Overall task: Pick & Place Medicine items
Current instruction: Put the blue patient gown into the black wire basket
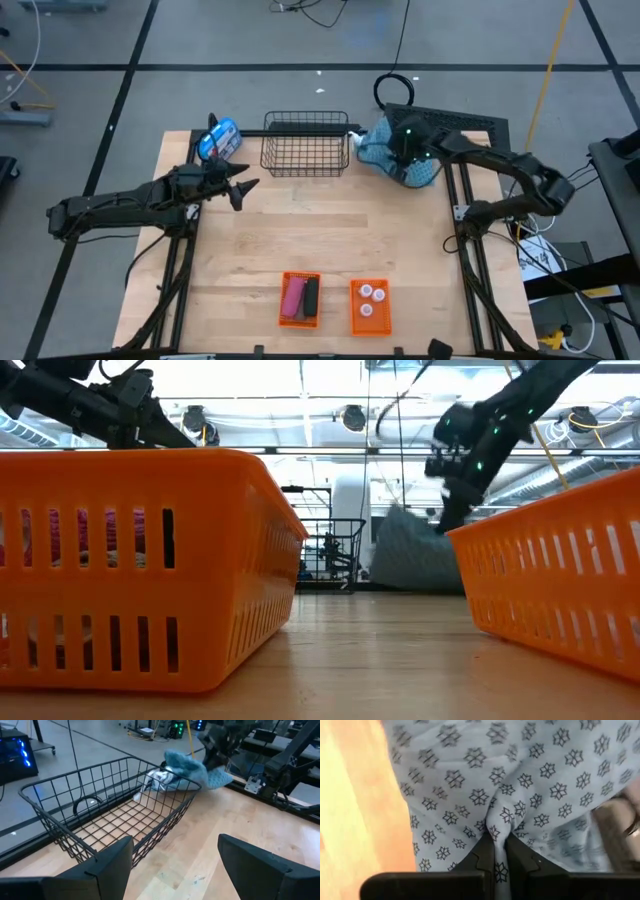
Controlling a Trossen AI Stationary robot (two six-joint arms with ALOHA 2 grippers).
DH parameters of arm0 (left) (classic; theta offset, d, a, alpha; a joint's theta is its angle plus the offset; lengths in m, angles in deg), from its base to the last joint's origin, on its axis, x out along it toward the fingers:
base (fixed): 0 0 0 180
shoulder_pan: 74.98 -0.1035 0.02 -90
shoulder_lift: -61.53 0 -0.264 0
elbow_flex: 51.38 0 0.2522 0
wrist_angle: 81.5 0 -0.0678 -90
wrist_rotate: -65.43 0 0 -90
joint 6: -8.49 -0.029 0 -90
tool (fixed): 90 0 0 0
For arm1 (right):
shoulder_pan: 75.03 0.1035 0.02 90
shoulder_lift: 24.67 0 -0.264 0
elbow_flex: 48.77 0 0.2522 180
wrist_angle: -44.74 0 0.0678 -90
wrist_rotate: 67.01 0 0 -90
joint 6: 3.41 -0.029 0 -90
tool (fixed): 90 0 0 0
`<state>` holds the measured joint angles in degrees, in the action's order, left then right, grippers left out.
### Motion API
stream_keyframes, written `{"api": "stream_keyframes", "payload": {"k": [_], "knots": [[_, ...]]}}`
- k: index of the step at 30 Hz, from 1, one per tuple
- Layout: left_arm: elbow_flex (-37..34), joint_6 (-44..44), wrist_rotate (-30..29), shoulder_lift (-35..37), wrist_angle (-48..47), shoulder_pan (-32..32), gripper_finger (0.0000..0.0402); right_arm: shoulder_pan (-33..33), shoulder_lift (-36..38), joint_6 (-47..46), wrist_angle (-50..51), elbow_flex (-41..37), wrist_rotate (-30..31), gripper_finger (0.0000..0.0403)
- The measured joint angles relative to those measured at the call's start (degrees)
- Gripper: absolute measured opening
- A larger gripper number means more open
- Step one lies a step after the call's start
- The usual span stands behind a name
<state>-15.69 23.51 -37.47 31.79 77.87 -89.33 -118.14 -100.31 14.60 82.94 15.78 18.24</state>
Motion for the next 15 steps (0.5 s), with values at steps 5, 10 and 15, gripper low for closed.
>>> {"api": "stream_keyframes", "payload": {"k": [5, 10, 15], "knots": [[0.0, -0.3, 0.3, 0.0, 0.0, 0.0, 0.0301, -0.1, 5.6, -2.0, -5.3, 0.2, -0.6, 0.001], [0.0, -0.3, 0.7, 0.0, -0.1, 0.0, 0.0301, 0.0, 7.3, -5.8, -16.4, 0.2, -7.7, 0.0009], [0.0, 0.0, 0.7, 0.0, -0.5, 0.0, 0.0301, 0.5, 6.1, -7.1, -28.1, 0.2, -10.6, 0.0009]]}}
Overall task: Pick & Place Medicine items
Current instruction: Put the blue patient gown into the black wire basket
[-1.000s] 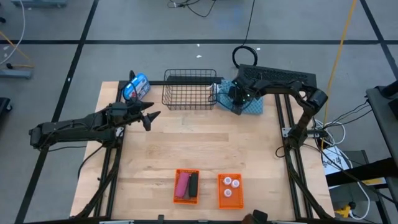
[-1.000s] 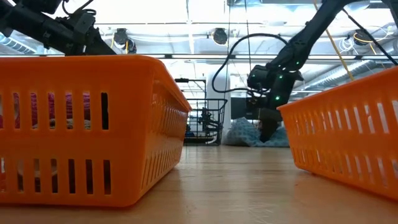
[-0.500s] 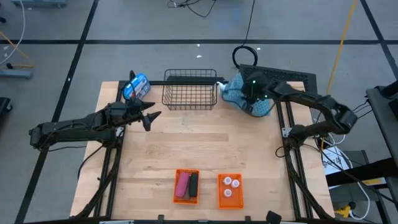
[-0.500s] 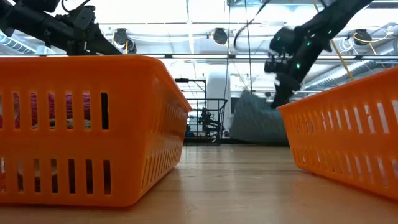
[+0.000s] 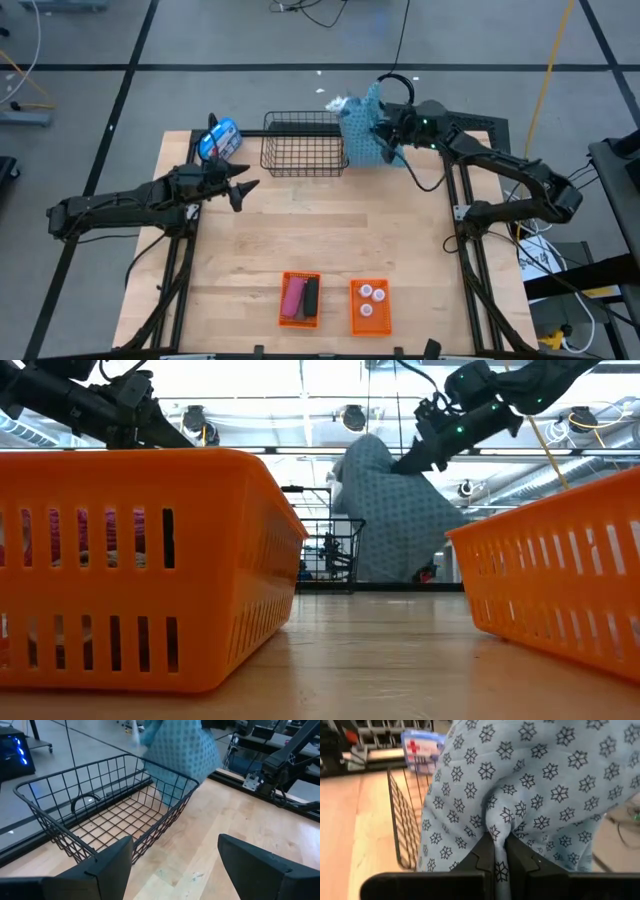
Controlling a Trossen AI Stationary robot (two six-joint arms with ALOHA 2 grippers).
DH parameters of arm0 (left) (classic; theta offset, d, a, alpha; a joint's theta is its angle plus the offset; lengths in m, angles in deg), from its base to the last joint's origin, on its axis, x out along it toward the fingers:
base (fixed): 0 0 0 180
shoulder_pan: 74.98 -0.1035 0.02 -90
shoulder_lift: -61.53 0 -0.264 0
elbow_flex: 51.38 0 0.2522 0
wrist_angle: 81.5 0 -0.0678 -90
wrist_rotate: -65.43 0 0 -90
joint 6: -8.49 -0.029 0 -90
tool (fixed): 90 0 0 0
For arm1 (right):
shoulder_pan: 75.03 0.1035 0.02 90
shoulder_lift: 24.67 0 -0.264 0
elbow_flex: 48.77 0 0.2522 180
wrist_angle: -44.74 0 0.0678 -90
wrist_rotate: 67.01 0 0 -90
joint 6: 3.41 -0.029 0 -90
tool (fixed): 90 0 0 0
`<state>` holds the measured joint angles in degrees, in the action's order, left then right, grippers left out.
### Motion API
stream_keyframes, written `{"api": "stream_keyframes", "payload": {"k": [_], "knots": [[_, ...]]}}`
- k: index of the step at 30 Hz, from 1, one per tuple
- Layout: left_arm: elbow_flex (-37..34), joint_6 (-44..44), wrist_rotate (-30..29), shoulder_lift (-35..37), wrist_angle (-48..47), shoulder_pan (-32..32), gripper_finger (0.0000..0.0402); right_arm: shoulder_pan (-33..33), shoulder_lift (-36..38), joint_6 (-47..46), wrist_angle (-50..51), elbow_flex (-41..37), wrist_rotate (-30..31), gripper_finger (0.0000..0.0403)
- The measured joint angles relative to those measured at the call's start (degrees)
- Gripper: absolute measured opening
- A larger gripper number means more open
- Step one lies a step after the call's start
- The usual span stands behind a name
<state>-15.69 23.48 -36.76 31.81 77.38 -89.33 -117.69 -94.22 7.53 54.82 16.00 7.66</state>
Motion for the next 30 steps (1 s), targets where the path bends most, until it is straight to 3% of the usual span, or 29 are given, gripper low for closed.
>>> {"api": "stream_keyframes", "payload": {"k": [18, 30], "knots": [[0.0, 0.8, 0.2, -0.7, -0.5, 0.0, 0.0301, 0.7, -1.5, -1.2, -3.4, 0.0, -1.5, 0.0009], [0.0, 1.8, 0.2, -9.1, 1.7, 0.0, 0.0301, 6.0, -2.8, 0.7, -23.6, 1.4, -1.5, 0.0009]]}}
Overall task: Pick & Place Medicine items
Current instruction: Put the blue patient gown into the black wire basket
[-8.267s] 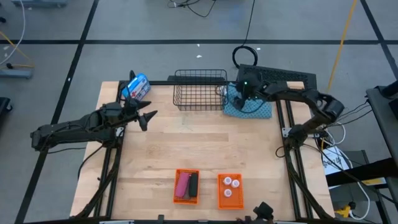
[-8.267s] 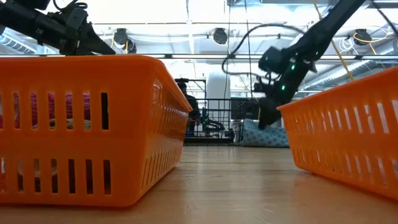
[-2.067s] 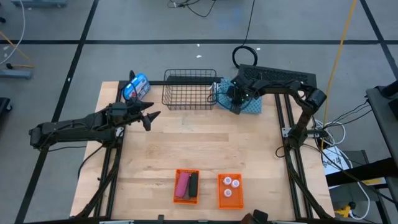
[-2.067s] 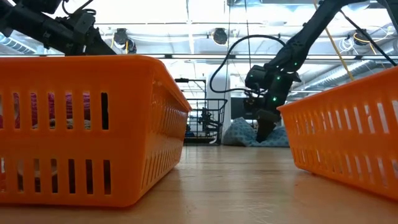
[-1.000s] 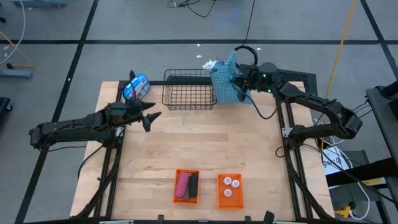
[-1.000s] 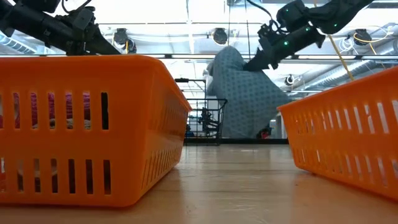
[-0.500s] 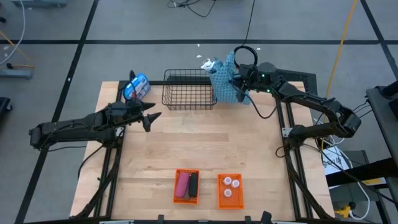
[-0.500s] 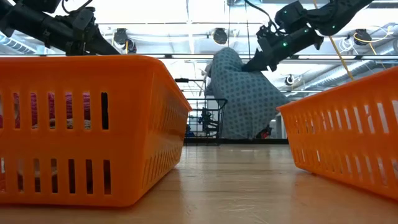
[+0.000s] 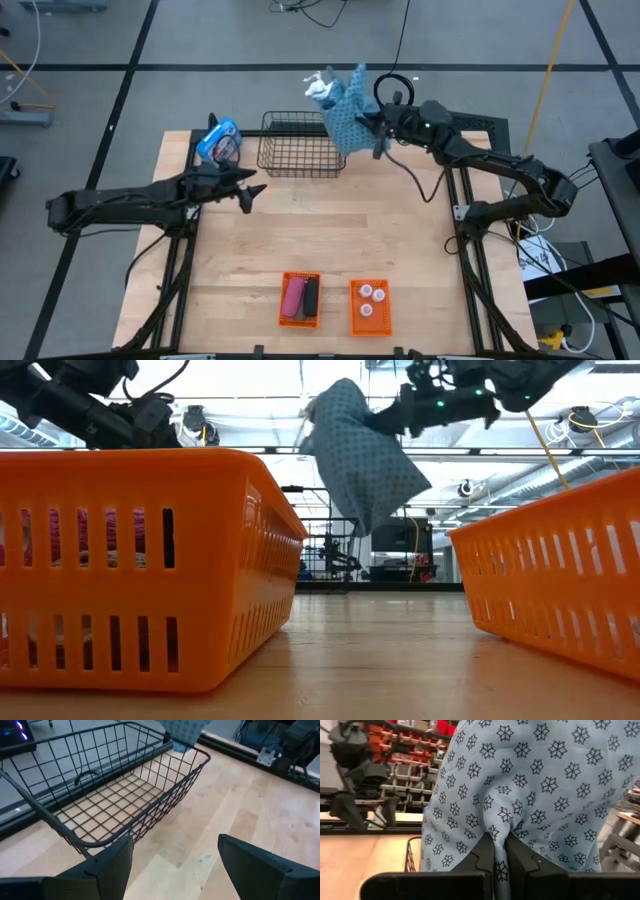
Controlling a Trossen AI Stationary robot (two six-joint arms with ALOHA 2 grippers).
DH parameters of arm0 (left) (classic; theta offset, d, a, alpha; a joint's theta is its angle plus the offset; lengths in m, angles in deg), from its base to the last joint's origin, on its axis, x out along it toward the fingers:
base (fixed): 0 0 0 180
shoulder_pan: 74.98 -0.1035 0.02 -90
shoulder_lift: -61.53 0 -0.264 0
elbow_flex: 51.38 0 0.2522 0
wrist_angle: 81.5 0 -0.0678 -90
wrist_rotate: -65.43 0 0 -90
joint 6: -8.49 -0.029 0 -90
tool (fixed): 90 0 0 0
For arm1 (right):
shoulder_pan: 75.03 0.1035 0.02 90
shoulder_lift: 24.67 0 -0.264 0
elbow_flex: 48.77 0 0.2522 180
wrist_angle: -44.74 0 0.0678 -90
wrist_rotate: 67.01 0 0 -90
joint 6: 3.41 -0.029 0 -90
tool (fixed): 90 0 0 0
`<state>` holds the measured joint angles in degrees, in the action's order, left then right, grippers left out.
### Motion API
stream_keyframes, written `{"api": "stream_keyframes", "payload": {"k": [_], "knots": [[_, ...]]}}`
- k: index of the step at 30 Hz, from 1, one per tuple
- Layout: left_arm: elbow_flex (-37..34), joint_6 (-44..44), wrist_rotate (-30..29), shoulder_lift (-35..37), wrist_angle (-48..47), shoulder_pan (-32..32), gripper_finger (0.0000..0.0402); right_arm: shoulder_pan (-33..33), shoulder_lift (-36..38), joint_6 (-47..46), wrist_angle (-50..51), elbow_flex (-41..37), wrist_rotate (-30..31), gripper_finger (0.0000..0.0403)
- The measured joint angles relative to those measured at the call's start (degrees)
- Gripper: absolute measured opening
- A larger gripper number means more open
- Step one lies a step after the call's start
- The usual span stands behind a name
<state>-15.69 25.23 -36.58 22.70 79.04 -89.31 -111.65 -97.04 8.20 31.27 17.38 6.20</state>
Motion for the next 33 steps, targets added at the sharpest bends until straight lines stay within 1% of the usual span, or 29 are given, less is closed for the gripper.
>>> {"api": "stream_keyframes", "payload": {"k": [4, 7, 10, 13, 18, 20, 23, 33], "knots": [[0.0, 0.0, 0.0, -1.9, 2.0, 0.0, 0.0301, 2.8, -4.4, 2.6, 0.6, 4.3, 0.2, 0.0009], [0.0, 0.0, 0.0, -2.7, 2.8, 0.0, 0.0301, 5.3, -9.6, 5.7, 0.4, 8.7, 0.9, 0.0009], [0.0, 0.2, 0.0, -2.8, 2.9, 0.0, 0.0301, 7.5, -15.6, 8.8, 0.7, 13.3, 4.1, 0.001], [0.0, 0.3, 0.0, -2.8, 2.9, 0.0, 0.0301, 8.9, -21.3, 12.5, 3.4, 17.9, 6.2, 0.001], [0.0, 0.3, 0.0, -2.8, 2.9, 0.0, 0.0301, 11.0, -29.4, 20.5, 7.4, 22.4, 14.2, 0.001], [0.0, 0.3, 0.0, -2.8, 2.9, 0.0, 0.0301, 11.7, -31.2, 23.8, 7.7, 22.6, 16.5, 0.001], [0.0, 0.3, 0.1, -2.8, 2.9, 0.0, 0.0301, 12.6, -32.8, 26.7, 9.7, 22.7, 16.7, 0.001], [0.0, 0.0, 0.0, -2.8, 2.9, 0.0, 0.0301, 13.5, -32.7, 28.6, 22.7, 22.8, 16.5, 0.0011]]}}
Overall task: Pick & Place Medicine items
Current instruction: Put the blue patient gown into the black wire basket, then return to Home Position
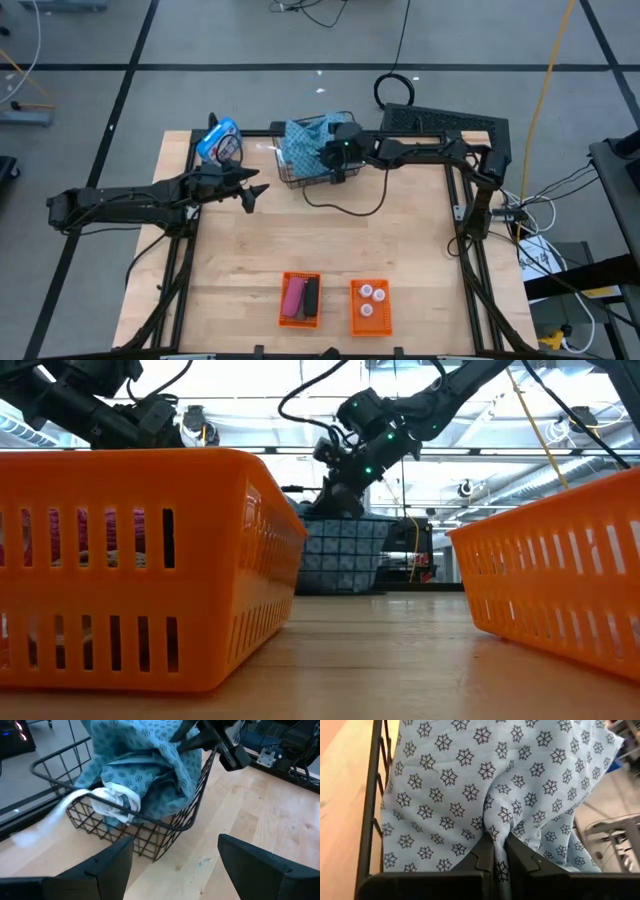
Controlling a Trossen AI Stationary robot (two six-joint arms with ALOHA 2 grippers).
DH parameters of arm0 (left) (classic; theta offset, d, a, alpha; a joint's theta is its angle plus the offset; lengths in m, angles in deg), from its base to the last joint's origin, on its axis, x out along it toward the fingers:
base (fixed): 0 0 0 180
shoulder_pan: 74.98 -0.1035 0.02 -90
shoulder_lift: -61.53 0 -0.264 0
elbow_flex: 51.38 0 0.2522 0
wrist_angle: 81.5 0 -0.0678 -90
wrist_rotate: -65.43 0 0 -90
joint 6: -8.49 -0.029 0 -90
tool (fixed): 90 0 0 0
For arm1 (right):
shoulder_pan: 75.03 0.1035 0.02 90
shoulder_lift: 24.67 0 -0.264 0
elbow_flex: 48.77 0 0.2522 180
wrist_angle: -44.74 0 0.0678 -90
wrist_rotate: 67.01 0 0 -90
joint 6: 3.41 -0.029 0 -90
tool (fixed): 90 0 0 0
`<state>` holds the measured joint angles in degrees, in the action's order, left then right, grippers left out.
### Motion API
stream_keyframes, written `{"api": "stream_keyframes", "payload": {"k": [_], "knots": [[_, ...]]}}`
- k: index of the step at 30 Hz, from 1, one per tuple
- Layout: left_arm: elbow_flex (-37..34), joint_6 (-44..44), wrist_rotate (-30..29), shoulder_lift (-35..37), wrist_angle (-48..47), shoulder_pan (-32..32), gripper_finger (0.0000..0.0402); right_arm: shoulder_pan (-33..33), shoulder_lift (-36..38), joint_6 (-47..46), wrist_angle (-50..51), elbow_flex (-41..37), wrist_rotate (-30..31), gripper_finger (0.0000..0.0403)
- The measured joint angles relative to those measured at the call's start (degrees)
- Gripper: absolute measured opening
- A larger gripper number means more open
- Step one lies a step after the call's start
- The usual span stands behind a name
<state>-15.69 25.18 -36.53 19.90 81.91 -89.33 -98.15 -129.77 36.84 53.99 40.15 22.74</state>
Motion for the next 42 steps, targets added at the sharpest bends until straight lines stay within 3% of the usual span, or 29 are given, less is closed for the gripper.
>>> {"api": "stream_keyframes", "payload": {"k": [9, 15, 29, 31, 36, 42], "knots": [[0.0, 0.0, 0.0, 0.0, 0.0, 0.0, 0.0301, -0.1, 0.0, -1.9, 4.9, -0.1, -4.3, 0.0018], [0.0, 0.2, 0.0, 0.0, 0.0, 0.0, 0.0301, -0.1, 0.0, -7.9, 2.1, -0.1, -0.6, 0.0028], [0.0, 0.1, 0.1, 0.0, 0.0, 0.0, 0.0301, -0.1, 7.1, -14.1, 1.8, -0.1, 2.6, 0.0214], [0.0, 0.2, 0.1, 0.0, 0.0, 0.0, 0.0301, -0.3, 7.6, -14.1, 5.5, 1.7, 4.7, 0.022], [0.0, 0.3, 0.1, 0.0, 1.2, -0.1, 0.0301, -1.9, 6.9, -14.1, 29.9, 15.5, 4.7, 0.0208], [0.0, 0.4, 0.2, 0.0, 2.9, -1.0, 0.0301, -2.9, 2.3, -13.3, 37.7, 21.6, 3.7, 0.0179]]}}
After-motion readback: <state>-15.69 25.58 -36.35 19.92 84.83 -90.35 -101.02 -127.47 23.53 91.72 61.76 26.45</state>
